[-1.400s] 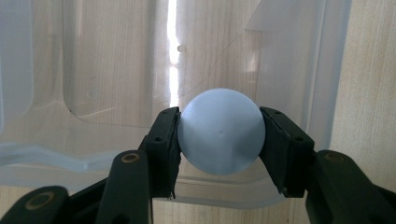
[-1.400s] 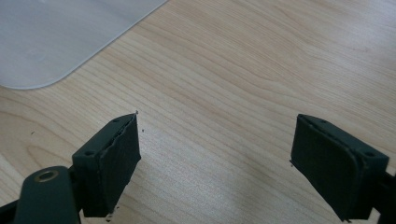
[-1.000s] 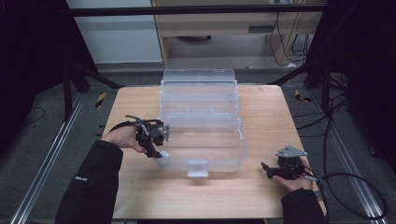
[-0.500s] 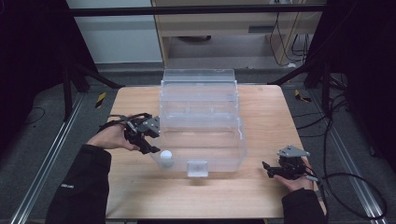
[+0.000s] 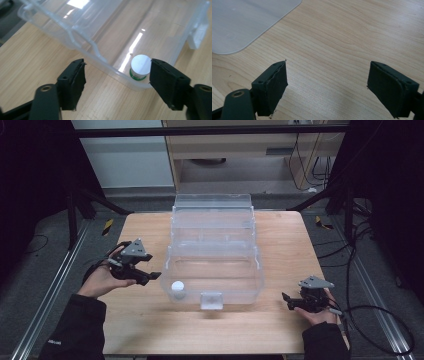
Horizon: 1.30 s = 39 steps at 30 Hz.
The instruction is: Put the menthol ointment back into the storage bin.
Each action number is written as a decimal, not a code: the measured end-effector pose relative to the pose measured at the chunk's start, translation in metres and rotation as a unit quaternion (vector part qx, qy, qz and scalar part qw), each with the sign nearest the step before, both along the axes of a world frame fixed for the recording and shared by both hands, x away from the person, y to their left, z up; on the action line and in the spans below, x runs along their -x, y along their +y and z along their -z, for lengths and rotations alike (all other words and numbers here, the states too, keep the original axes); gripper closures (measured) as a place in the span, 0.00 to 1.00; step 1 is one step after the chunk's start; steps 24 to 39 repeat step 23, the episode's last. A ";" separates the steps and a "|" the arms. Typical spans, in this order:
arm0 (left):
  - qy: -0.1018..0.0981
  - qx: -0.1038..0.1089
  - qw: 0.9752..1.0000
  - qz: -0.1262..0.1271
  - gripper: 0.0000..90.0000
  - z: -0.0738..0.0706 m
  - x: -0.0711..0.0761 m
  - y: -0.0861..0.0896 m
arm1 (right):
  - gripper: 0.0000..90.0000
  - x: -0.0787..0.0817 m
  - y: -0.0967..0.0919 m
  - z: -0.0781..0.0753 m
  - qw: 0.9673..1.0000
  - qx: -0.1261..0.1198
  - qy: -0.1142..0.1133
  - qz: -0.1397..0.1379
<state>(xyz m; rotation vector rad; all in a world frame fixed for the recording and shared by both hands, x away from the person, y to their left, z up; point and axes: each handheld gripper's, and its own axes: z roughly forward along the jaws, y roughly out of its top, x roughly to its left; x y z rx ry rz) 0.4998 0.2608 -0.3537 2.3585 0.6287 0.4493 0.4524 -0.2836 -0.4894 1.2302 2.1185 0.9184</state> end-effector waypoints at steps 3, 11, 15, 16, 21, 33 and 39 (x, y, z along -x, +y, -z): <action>-0.008 0.023 0.999 -0.035 0.30 0.011 0.009 0.009 | 0.18 0.000 0.000 0.000 1.000 0.000 -0.003 -0.001; -0.024 0.097 0.982 -0.160 0.30 0.048 0.031 0.034 | 0.20 0.001 -0.002 -0.001 1.000 -0.005 -0.003 0.001; -0.023 0.143 0.964 -0.225 0.31 0.069 0.038 0.043 | 0.20 0.001 -0.002 -0.001 1.000 -0.005 -0.005 0.000; -0.024 0.146 0.961 -0.234 0.31 0.075 0.040 0.045 | 0.20 0.001 -0.002 -0.001 1.000 -0.006 -0.004 0.001; -0.036 0.148 0.945 -0.288 0.32 0.097 0.045 0.051 | 0.20 0.003 -0.004 -0.002 1.000 -0.013 -0.006 0.006; -0.039 0.151 0.940 -0.303 0.32 0.103 0.046 0.054 | 0.20 0.003 -0.004 -0.002 1.000 -0.015 -0.006 0.008; -0.039 0.151 0.940 -0.303 0.32 0.103 0.046 0.054 | 0.20 0.003 -0.004 -0.002 1.000 -0.015 -0.006 0.008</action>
